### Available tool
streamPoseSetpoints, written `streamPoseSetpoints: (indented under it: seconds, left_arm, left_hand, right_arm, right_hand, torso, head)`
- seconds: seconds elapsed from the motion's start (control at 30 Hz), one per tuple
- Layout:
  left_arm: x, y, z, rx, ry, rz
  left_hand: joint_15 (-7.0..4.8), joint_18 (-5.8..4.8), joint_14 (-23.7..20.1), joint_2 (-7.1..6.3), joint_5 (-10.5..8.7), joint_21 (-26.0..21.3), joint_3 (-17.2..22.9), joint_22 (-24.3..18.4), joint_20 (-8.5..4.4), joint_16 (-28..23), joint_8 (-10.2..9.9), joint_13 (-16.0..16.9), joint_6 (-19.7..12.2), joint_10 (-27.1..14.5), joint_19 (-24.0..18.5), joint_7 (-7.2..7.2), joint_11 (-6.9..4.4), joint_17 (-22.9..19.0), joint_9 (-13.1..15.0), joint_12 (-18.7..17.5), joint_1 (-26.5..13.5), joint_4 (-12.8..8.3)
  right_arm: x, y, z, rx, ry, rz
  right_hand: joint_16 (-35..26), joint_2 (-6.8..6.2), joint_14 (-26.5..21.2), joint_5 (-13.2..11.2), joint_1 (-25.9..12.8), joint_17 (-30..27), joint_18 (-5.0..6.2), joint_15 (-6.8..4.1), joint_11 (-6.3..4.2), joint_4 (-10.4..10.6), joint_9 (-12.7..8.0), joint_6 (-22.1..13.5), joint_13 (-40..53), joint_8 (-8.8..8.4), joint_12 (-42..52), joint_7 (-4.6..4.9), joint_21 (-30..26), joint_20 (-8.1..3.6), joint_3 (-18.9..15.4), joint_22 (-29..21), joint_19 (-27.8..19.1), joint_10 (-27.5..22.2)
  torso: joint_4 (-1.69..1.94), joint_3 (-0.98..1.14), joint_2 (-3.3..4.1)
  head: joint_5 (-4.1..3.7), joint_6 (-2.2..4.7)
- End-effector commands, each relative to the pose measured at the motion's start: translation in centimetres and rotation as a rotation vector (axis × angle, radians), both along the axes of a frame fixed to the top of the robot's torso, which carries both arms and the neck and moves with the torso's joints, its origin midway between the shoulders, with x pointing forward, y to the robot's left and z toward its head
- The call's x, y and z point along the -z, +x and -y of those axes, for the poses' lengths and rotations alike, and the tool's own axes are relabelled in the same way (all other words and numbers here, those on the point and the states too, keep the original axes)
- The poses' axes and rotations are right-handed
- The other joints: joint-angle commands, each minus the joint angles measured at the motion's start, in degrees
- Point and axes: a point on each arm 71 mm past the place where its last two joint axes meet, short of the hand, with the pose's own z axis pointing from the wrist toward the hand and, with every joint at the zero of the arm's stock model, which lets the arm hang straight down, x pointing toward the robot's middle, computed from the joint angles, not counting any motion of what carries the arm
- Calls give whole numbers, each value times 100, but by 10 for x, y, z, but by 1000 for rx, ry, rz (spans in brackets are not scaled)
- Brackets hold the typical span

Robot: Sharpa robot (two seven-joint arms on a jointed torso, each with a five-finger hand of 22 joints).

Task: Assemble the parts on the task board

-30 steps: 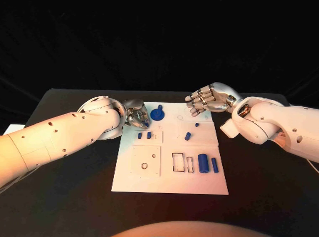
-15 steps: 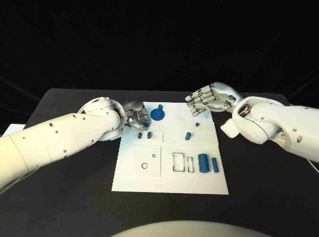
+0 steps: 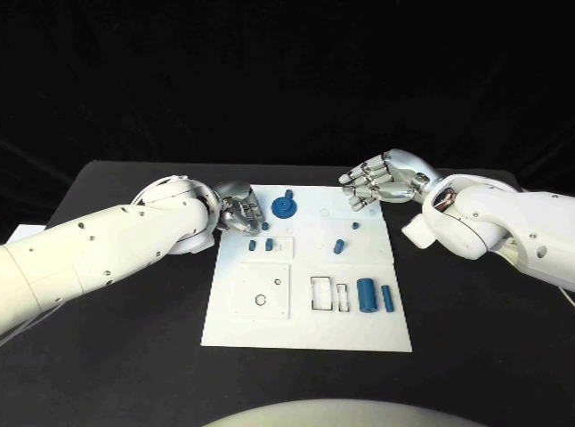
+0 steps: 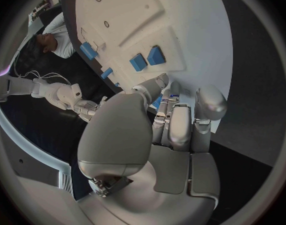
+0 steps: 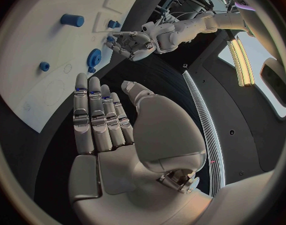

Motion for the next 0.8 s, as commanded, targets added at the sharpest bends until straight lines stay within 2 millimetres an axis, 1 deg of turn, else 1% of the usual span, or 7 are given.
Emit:
streamPoseSetpoints:
  seconds: [0.03, 0.27, 0.33, 0.43, 0.5, 0.63, 0.8]
  left_arm:
    - [0, 0, -4, -13, -28, 0]
    - [-12, 5, -24, -75, -259, 33]
    - [-17, 7, -30, -106, -375, 33]
    - [-24, 7, -43, -188, -663, -3]
    - [-29, 6, -50, -264, -899, -62]
    - [-34, 0, -61, -379, -1212, -126]
    - [-37, -9, -69, -430, -1367, -181]
  left_hand:
    - [28, 9, -12, 14, 28, -73, 40, -26, 21, -38, -15, 4, -46, -36, -44, -2, -6, -30, 0, -29, 4, 6]
    - [-10, 95, -142, 205, 50, -455, 436, -196, 3, -242, 202, 28, 329, 108, -192, -13, -28, -411, 66, 53, 312, -199]
    - [-15, 125, -202, 225, 54, -619, 557, -268, -9, -336, 220, 34, 362, 133, -264, -7, -25, -567, 61, 72, 351, -249]
    - [-5, 263, -508, 192, 29, -1410, 666, -632, -10, -801, 241, 47, 383, 132, -624, 1, -20, -1280, 36, 105, 207, -243]
    - [-13, 340, -709, 237, 14, -1917, 604, -875, 2, -1085, 293, 87, 448, 190, -865, -24, -64, -1698, 41, 192, 81, -169]
    - [1, 365, -789, 263, -2, -2174, 419, -1005, 16, -1182, 306, 123, 423, 163, -987, -37, -67, -1837, 32, 263, -90, -70]
    - [25, 411, -921, 213, -18, -2595, -50, -1245, 52, -1334, 310, 166, 347, 103, -1139, -44, -58, -2096, 23, 353, -490, 186]
  right_arm:
    - [1, 1, 2, -12, -50, 20]
    - [8, 8, 17, -51, -314, 93]
    - [10, 11, 21, -51, -377, 110]
    - [13, 15, 26, -52, -484, 139]
    - [15, 16, 26, -59, -558, 165]
    - [20, 13, 21, -86, -693, 223]
    - [24, 7, 11, -112, -847, 302]
  right_hand:
    - [86, -25, 187, -70, -21, 34, 93, -52, -43, -32, 8, 77, -5, -11, -16, -12, 87, -57, 96, 28, 155, 61]
    - [763, -168, 1432, -661, 192, 419, 79, -457, -272, -380, 15, 312, 22, -11, 56, -185, 780, -510, 261, 348, 1243, 401]
    - [849, -198, 1517, -718, 216, 490, 75, -498, -319, -430, 16, 371, 29, -11, 84, -215, 909, -569, 278, 417, 1389, 506]
    - [965, -225, 1561, -773, 246, 618, 53, -558, -372, -506, 20, 523, 38, -4, 112, -263, 1140, -643, 341, 552, 1576, 678]
    - [1040, -230, 1593, -787, 248, 697, 46, -588, -407, -538, 21, 612, 49, -2, 131, -296, 1289, -679, 385, 640, 1683, 782]
    - [1190, -255, 1603, -816, 202, 864, 34, -622, -465, -565, 16, 758, 62, -24, 113, -362, 1613, -746, 483, 844, 1840, 925]
    - [1320, -320, 1573, -1062, 100, 1043, 10, -623, -462, -540, 6, 829, 31, -99, -49, -392, 1895, -778, 621, 1054, 1762, 871]
  torso:
    - [12, -5, -4]
    - [1, -5, -12]
    - [1, -2, -11]
    - [-1, 6, -8]
    - [-7, -7, 3]
    - [13, -25, 2]
    - [-3, -9, 4]
  head:
    - [-11, 9]
    - [16, 35]
    - [17, 46]
    - [1, 72]
    - [-43, 103]
    - [-144, 122]
    - [-197, 157]
